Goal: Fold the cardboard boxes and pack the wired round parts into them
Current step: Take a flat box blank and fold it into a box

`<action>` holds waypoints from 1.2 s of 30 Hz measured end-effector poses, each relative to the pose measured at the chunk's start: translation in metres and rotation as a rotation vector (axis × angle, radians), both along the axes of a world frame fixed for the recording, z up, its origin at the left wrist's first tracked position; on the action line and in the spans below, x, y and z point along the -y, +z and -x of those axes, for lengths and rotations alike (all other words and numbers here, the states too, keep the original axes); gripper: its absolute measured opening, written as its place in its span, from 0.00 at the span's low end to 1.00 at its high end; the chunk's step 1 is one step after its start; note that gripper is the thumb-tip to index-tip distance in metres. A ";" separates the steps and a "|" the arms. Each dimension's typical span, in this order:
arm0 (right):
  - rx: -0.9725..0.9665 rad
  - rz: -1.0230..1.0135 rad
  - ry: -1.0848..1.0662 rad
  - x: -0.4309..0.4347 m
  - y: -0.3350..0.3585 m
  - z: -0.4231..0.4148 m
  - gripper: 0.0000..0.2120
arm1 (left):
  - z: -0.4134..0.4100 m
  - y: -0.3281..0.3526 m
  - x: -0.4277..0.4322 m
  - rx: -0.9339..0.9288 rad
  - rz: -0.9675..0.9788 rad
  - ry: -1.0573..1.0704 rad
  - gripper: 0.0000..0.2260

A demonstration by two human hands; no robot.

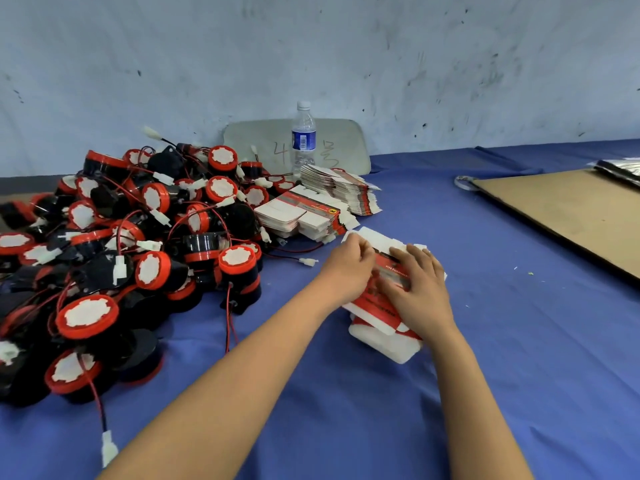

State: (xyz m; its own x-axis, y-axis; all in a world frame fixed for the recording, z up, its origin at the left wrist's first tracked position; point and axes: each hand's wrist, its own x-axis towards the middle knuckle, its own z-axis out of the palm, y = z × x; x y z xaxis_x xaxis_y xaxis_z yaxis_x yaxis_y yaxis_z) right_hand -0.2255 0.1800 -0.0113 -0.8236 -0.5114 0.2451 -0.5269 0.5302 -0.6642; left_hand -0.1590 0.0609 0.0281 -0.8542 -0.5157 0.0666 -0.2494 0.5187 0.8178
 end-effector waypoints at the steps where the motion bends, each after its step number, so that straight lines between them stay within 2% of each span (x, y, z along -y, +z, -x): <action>1: 0.030 0.021 0.010 -0.003 0.002 0.001 0.24 | -0.007 -0.001 0.003 -0.014 0.050 -0.021 0.03; 3: 0.033 -0.031 0.027 -0.009 0.008 0.002 0.24 | -0.026 -0.011 0.008 0.005 0.255 -0.084 0.06; 5: -0.004 -0.175 0.102 -0.017 0.012 -0.001 0.32 | -0.042 -0.024 0.012 0.011 0.355 -0.182 0.16; 7: -0.040 -0.341 0.216 -0.026 0.014 -0.008 0.45 | -0.048 -0.035 0.013 -0.035 0.292 -0.212 0.19; 9: -0.133 -0.508 0.281 -0.036 0.014 -0.013 0.54 | -0.046 -0.038 0.010 -0.066 0.254 -0.184 0.18; 11: -0.254 -0.603 0.292 -0.044 0.015 -0.016 0.54 | -0.040 -0.038 0.005 -0.104 0.231 -0.144 0.17; 13: -0.348 -0.613 0.276 -0.050 0.017 -0.019 0.50 | -0.037 -0.039 0.001 -0.188 0.164 -0.080 0.15; 16: -0.418 -0.541 0.283 -0.055 0.020 -0.025 0.42 | -0.038 -0.039 0.000 -0.272 0.020 0.005 0.19; 20: -0.251 -0.347 0.319 -0.056 0.033 -0.021 0.30 | -0.041 -0.037 0.000 -0.318 -0.045 0.040 0.22; 22: -0.247 -0.253 0.342 -0.055 0.042 -0.017 0.21 | -0.043 -0.037 0.002 -0.312 -0.047 0.019 0.22; 25: -0.099 -0.112 0.350 -0.052 0.060 -0.008 0.09 | -0.042 -0.036 0.006 -0.346 -0.224 0.007 0.23; 28: 0.124 -0.055 0.264 -0.048 0.079 0.009 0.17 | -0.039 -0.037 0.008 -0.340 -0.300 0.034 0.22; 30: 0.207 -0.031 0.249 -0.043 0.087 0.015 0.19 | -0.038 -0.040 0.009 -0.307 -0.313 0.046 0.22; 34: 0.181 0.064 0.276 -0.038 0.083 0.013 0.17 | -0.031 -0.046 0.004 -0.280 -0.300 0.108 0.25; 36: 0.185 0.159 0.284 -0.037 0.076 0.011 0.16 | -0.026 -0.044 0.001 -0.258 -0.277 0.166 0.18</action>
